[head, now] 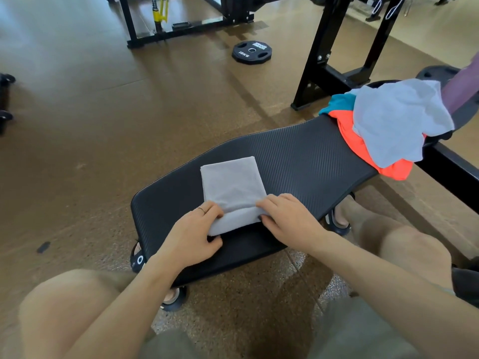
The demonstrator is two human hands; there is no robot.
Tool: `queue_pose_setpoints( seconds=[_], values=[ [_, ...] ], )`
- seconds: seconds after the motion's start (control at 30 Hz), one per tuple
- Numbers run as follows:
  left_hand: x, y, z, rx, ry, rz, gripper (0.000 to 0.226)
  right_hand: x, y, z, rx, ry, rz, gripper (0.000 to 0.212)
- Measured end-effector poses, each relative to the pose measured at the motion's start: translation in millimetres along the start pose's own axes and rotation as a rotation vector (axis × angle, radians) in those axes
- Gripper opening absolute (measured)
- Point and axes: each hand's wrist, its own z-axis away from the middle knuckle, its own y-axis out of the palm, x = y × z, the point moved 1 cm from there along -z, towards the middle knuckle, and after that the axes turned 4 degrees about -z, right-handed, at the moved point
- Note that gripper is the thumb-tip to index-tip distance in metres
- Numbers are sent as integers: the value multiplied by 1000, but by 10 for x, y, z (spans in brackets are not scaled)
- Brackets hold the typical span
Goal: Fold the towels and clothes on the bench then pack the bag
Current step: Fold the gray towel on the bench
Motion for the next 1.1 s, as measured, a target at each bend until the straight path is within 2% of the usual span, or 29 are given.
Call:
queue_pose_setpoints(
  seconds=[0.07, 0.23, 0.33, 0.47, 0.73, 0.87, 0.93, 1.0, 1.1],
  values=[
    [47, -42, -20, -28, -116, 222, 21, 7, -47, -65, -5, 133, -160, 24],
    [70, -39, -22, -11, -335, 498, 13, -5, -16, -183, 26, 352, -406, 19],
    [78, -4, -5, -57, -415, 586, 8, -47, 47, -272, -1, 462, -488, 17],
    [65, 37, -40, -109, -508, 608, 5, -99, 170, -350, -35, 594, -508, 25],
    [42, 82, -181, -127, -510, 378, 12, -92, 254, -458, -8, 575, -249, 30],
    [8, 55, -245, -152, -496, 82, 27, -79, 256, -437, -71, 565, -196, 31],
    [4, 52, -271, -217, -358, -168, 30, -64, 218, -466, -94, 545, -143, 27],
    [-10, 74, -276, -226, -135, -339, 34, -19, 176, -475, -162, 423, 10, 22],
    [-17, 93, -265, -215, 29, -376, 34, 106, 133, -359, -242, 156, 138, 17]
  ],
)
